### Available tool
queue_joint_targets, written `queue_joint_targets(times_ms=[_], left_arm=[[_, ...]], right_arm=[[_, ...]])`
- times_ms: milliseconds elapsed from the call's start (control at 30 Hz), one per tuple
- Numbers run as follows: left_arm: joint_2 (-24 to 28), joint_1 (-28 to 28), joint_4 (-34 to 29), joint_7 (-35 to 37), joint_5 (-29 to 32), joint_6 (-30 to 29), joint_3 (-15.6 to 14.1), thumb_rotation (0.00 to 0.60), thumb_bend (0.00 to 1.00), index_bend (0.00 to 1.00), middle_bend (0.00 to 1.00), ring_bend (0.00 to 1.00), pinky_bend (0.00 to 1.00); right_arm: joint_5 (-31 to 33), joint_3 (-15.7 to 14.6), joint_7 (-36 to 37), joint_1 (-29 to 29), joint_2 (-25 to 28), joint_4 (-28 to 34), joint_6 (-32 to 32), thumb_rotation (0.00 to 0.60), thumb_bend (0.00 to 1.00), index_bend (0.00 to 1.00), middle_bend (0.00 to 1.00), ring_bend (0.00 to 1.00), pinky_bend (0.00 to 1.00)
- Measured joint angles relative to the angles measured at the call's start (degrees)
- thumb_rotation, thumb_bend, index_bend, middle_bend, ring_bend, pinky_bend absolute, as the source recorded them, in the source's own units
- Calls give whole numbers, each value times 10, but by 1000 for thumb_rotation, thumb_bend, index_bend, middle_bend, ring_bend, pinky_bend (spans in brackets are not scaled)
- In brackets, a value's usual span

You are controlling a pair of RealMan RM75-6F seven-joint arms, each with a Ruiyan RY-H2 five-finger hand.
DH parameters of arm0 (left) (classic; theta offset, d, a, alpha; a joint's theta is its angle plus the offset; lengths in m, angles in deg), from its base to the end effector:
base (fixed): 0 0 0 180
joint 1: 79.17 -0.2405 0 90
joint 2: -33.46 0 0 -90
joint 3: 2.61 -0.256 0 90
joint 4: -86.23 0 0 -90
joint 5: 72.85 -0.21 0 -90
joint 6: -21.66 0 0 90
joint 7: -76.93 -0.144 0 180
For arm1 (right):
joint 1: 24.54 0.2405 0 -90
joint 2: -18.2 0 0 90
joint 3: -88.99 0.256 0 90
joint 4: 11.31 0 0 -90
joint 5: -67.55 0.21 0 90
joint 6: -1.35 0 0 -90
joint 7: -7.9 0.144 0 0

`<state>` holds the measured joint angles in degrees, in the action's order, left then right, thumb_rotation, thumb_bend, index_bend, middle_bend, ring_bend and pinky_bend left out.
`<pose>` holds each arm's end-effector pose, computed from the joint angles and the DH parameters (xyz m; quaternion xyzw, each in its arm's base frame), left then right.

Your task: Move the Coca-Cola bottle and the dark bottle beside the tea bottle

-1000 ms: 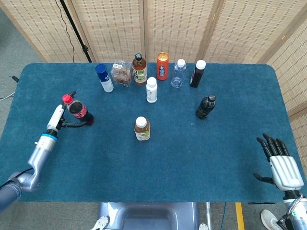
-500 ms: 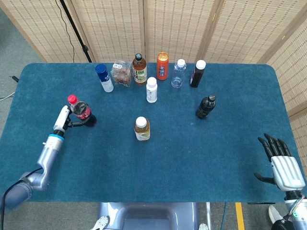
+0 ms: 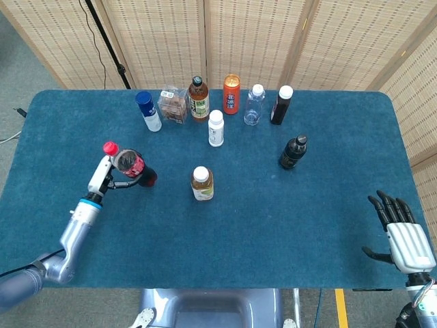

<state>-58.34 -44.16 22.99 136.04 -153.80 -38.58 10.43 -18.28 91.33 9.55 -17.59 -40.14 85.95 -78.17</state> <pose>-0.2219 0.3691 0.0197 -0.4300 -0.6401 -0.6016 0.2085 -0.3011 -0.1885 0.1691 0.6180 -0.4111 0.3718 0.5575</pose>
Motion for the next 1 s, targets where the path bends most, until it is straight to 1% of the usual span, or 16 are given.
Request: queue_joint_targets(times_ms=[233,333,433,533,633,833,1000], left_arm=[[-20,18,-57,-122,0,-6,2,600,322,601,453,431,489],[-36,23,-67,-169,4,-11,3,600,321,601,453,432,489],[-56,27,-71,-196,11,-14,3,600,320,600,453,432,489],[-69,29,-64,-206,12,-18,1,600,318,600,453,432,488],[-87,29,-43,-212,13,-25,0,600,316,600,453,432,488],[-114,32,-6,-194,19,-33,9,600,313,596,453,432,488],[-125,39,10,-186,23,-21,10,600,304,580,452,428,465]], right_arm=[[8,3,3,2,3,-1,5,600,0,0,0,0,0],[7,3,9,1,5,0,3,600,0,0,0,0,0],[5,3,15,1,7,1,2,600,0,0,0,0,0],[7,4,21,0,10,0,2,600,0,0,0,0,0],[9,5,27,0,13,-1,2,600,0,0,0,0,0],[12,6,34,2,15,-2,7,600,0,0,0,0,0],[15,7,37,4,16,-3,10,600,0,0,0,0,0]])
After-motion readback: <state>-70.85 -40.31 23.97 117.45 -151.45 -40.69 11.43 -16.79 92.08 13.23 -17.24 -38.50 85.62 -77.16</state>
